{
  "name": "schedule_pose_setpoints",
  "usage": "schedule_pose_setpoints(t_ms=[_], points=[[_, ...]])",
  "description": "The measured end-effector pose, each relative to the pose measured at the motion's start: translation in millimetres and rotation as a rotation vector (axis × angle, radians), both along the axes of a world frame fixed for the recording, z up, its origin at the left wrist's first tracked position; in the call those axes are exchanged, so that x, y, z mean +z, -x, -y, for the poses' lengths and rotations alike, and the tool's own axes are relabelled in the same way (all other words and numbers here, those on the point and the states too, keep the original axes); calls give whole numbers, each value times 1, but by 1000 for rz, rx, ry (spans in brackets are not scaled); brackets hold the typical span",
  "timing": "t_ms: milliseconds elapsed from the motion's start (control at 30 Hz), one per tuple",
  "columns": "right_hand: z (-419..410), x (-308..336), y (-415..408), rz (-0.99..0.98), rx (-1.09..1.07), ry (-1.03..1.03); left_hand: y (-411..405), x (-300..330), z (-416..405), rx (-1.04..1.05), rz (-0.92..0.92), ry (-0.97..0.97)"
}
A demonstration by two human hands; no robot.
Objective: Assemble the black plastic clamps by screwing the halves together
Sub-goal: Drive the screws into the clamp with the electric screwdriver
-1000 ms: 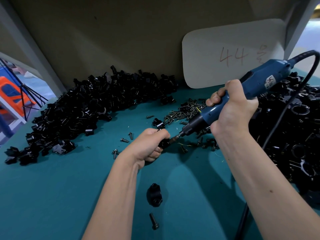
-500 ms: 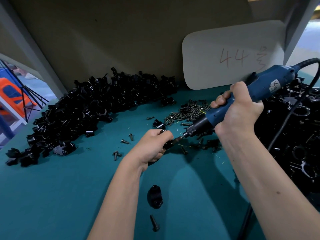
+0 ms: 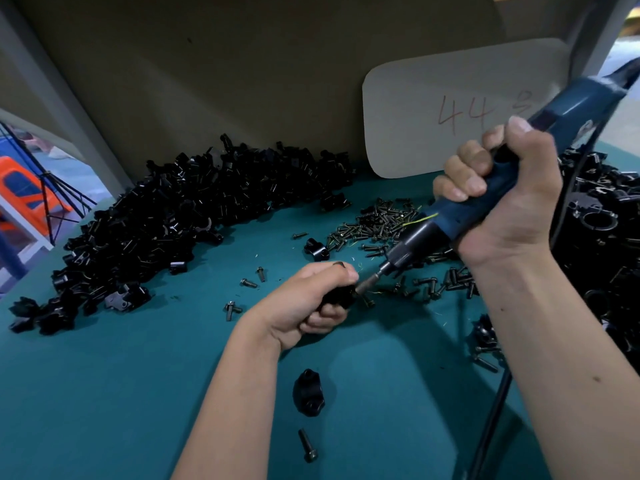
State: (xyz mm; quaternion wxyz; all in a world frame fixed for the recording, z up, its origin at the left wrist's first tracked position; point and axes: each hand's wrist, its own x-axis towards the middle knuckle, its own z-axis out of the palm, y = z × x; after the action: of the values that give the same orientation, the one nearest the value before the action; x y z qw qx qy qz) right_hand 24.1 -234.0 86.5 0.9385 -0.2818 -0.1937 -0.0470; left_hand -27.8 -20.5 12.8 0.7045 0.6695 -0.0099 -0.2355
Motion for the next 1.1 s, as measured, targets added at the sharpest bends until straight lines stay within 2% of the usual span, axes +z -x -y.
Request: schedule_pose_setpoints(t_ms=[33,133,267,533,933,1100], points=[[1,3,0,-14,-18,-21,0,-1,-2,24,24,18],[2,8,-1,-154,-124,-127,-3,-5,-4,148,198,-112],[1,7,-4,-267,-276,-79,-8,-14,3,212,342,-177],[-9,5,0,-208,-303,-34,-10,-19,7,190,411,-206],[-9,-2,-5,-315,-308,-83,-8,-19,8,298,475,-392],[-10,-2,-5,-340,-301,-94,-7,-15,12,309,564,-398]])
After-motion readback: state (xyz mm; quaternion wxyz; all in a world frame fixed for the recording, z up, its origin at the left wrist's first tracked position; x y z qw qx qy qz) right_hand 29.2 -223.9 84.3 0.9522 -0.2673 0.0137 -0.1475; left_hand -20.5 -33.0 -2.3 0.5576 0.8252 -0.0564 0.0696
